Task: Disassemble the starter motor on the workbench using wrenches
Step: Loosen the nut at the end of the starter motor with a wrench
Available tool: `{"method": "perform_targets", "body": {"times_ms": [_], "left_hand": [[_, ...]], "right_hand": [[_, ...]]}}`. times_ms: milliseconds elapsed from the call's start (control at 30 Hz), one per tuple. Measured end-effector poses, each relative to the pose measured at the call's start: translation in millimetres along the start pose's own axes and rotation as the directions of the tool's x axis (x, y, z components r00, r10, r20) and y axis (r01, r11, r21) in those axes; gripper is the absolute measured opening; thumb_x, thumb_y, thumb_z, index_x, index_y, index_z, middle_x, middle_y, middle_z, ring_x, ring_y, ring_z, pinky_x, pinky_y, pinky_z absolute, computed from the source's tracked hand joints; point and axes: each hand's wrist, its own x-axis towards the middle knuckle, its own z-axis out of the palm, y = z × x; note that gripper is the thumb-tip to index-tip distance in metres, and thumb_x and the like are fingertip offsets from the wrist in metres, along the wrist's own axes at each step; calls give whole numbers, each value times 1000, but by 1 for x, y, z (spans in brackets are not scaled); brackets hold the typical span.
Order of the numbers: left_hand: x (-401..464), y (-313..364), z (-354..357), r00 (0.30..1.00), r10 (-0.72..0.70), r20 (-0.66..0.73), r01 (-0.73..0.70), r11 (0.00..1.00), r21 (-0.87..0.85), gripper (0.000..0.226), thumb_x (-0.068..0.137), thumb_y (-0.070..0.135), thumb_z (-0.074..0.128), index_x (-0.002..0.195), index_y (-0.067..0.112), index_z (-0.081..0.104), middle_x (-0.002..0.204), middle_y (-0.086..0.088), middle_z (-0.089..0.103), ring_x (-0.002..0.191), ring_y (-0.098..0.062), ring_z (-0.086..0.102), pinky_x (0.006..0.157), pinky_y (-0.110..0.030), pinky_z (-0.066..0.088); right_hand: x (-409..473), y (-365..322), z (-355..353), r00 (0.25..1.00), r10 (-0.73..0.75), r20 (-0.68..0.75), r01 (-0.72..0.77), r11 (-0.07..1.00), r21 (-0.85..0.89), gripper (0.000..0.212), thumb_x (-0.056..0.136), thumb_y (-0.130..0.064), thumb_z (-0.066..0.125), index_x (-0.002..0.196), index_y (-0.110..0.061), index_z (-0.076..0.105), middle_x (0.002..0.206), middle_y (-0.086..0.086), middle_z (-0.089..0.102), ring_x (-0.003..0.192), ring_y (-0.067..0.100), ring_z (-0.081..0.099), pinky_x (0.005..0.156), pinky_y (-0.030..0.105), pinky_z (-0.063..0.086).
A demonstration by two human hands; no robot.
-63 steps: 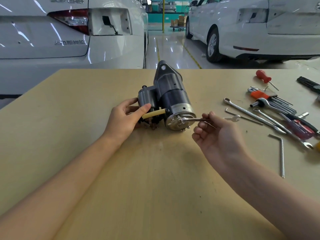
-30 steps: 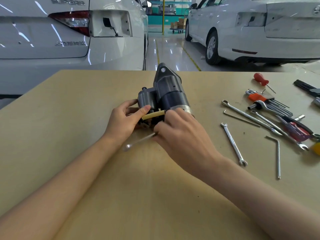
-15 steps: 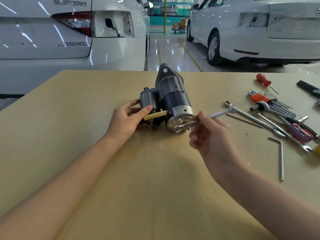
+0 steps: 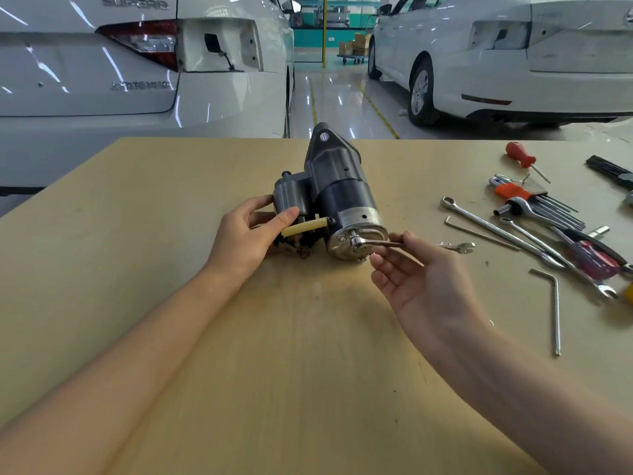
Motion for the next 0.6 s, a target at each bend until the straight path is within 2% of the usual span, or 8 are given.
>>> {"method": "perform_targets", "body": {"times_ms": [167,267,300,367,400,467,533,600], "left_hand": [[-2,2,0,1000,-1,0,1,1000,17,49,84,31,71,129,18,57,99,4,69,73,6,65,56,-7,45],[-2,2,-1,1000,5,-3,-5,1000,27,47,84,31,71,127,18,58,97,5,70,72,9,64,56,-6,44],[-2,2,-1,1000,6,-2,-6,1000,29,46,84,32,71,127,19,58,96,6,70,72,9,64,56,-6,44],[-2,1,-1,1000,4,5,-4,1000,30,47,83,33,71,126,18,59,96,7,70,76,6,66,60,-9,48],[-2,1,-1,1000,-4,6,4,1000,23,49,82,34,71,127,17,59,97,5,71,79,2,67,64,-14,51],[-1,0,0,1000,-19,4,19,1000,6,54,81,35,72,129,15,59,101,0,72,86,-7,69,72,-21,53],[0,-1,-1,1000,-9,-3,9,1000,18,53,81,36,72,128,17,59,102,0,72,83,-4,68,67,-16,50],[0,-1,-1,1000,2,-2,-1,999,34,54,80,38,72,128,18,59,103,0,72,81,-1,67,63,-12,47]], "right_hand": [[2,1,0,997,-69,40,68,998,11,22,98,-12,47,82,-2,60,64,12,67,56,19,68,52,24,55],[3,-3,1,938,-312,153,344,894,-286,18,98,-14,50,85,-7,61,65,9,66,59,20,66,56,29,54],[3,-6,3,874,-415,253,486,745,-457,18,98,-15,51,83,-10,61,64,8,64,59,21,64,57,32,52],[3,-9,9,678,-492,546,704,220,-675,19,97,-20,51,82,-13,58,67,10,60,60,28,59,58,39,46],[3,-7,13,584,-446,678,741,-48,-670,20,97,-23,51,82,-11,57,71,9,57,62,30,55,57,39,43],[-1,3,20,463,-287,839,711,-445,-544,15,91,-20,60,82,-8,59,78,8,51,60,28,49,53,34,39],[-4,16,23,457,-126,881,608,-678,-412,14,78,-7,73,76,-8,59,77,8,48,60,24,46,51,32,38],[-3,23,18,488,-53,871,551,-756,-355,22,71,-3,77,70,-11,57,76,6,49,63,22,48,53,31,41]]}}
